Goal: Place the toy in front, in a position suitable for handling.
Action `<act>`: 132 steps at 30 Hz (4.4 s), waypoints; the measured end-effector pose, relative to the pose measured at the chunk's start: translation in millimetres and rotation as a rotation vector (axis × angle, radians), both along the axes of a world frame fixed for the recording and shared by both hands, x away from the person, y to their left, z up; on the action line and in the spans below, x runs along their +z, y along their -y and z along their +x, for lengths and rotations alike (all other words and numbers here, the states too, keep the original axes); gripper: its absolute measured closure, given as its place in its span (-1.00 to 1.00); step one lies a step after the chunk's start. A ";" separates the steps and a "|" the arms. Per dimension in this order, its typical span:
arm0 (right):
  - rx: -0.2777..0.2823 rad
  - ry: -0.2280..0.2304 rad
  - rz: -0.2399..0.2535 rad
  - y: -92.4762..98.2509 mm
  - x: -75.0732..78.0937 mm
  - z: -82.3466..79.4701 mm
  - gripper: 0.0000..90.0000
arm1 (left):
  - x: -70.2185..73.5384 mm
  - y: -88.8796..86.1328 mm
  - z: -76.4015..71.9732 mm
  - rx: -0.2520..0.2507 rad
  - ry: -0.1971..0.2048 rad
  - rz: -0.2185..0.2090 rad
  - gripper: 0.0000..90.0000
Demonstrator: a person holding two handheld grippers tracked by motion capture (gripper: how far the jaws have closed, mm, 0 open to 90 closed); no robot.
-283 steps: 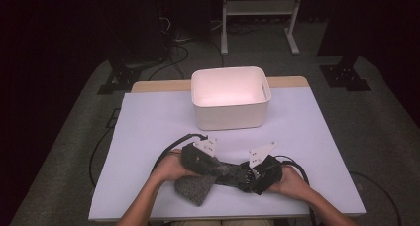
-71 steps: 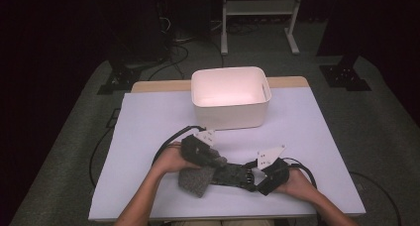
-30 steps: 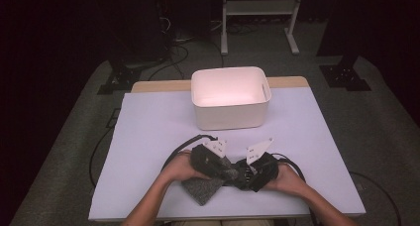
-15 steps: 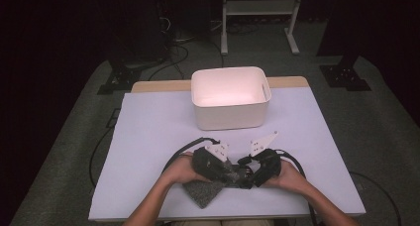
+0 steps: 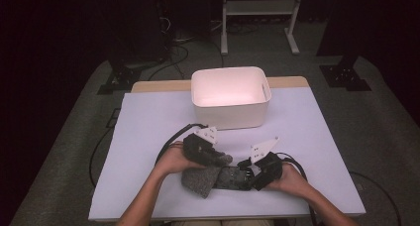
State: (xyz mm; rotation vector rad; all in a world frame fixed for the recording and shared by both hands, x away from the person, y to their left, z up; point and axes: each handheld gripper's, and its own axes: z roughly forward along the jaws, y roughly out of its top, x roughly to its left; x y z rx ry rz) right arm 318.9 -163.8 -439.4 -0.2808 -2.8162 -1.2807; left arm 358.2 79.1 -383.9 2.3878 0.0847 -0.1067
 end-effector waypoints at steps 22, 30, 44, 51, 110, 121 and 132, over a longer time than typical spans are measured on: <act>0.028 -0.015 0.005 -7.6 0.2 -8.8 -0.33 | -3.8 -1.5 -14.2 -0.071 -0.093 0.028 0.65; 0.090 -0.044 -0.004 -17.4 -3.2 -12.7 -0.02 | -1.0 -7.0 -26.8 -0.108 -0.097 -0.007 0.65; 0.073 0.090 -0.045 -22.4 -2.3 -11.7 0.25 | 7.3 -11.9 -20.6 -0.082 -0.079 -0.015 0.67; 0.009 0.092 -0.019 -19.7 -5.4 1.7 0.24 | 6.7 -0.9 -16.1 -0.089 -0.046 0.040 0.68; -0.015 0.075 0.022 6.2 -5.6 -2.9 0.27 | 12.0 34.5 -10.4 -0.149 0.049 0.123 0.73; -0.017 0.077 0.022 6.1 -5.6 -3.3 0.27 | 11.4 64.9 -11.2 -0.217 0.032 0.086 0.73; -0.003 0.084 0.012 6.1 -4.9 -2.2 0.27 | 9.2 29.2 -10.9 -0.161 0.019 0.079 0.72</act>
